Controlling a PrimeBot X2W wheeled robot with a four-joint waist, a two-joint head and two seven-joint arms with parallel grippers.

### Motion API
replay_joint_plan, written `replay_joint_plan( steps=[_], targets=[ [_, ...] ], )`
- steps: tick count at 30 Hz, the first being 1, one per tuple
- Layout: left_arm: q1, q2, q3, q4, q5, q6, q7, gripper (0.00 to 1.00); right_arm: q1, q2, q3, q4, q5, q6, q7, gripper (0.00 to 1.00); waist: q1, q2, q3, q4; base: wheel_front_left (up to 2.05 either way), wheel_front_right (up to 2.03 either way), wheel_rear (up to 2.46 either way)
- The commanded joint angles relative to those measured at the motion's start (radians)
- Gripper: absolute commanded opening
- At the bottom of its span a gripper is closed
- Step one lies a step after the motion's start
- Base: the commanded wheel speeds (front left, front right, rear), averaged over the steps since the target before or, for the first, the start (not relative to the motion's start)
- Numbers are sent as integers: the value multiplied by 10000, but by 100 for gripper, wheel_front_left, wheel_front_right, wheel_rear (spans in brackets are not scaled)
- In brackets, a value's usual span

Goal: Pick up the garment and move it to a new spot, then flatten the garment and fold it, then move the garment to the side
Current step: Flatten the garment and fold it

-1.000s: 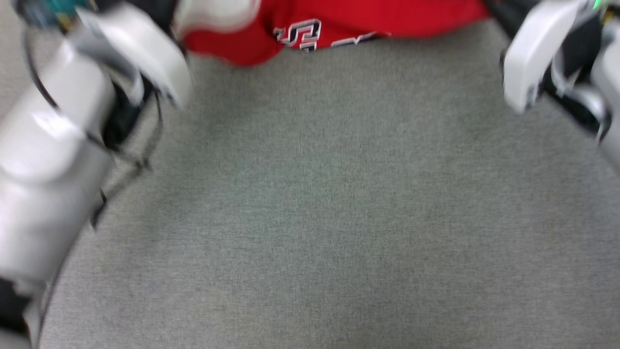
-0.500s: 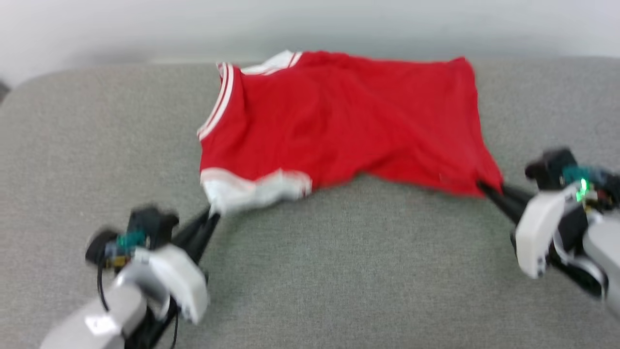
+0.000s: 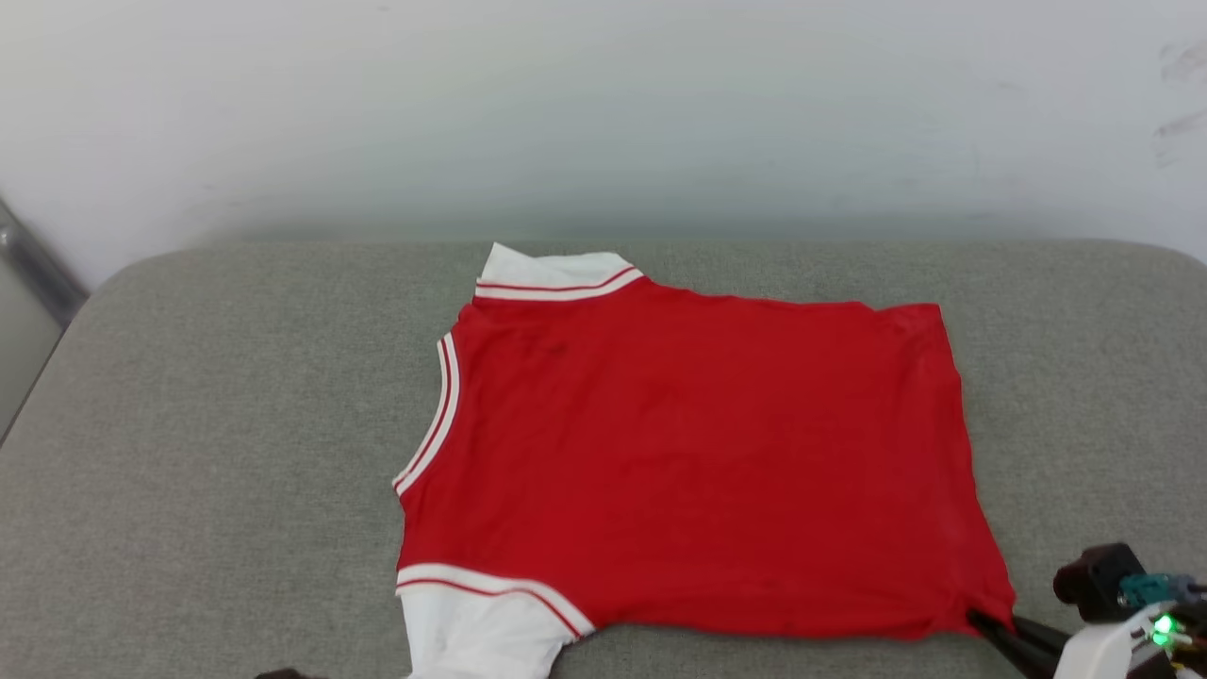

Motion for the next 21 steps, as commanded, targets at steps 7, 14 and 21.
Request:
replay_joint_plan(
  steps=[7,14,21],
  targets=[
    [1069,234,-112,-509,-435,393,19,0,1437,-200,-755,-504,-92,-7,364,0,4,0,-248,63,0,0,0],
    [1614,290,-215,-676,-689,519,93,0,2458,-293,-1661,-1078,-256,-7,828,0,4,0,-247,92,0,0,0],
    [-12,363,4,-779,343,251,137,0,2624,-16,-3087,-1773,-754,-7,1161,0,4,0,31,136,0,0,0]
  ],
)
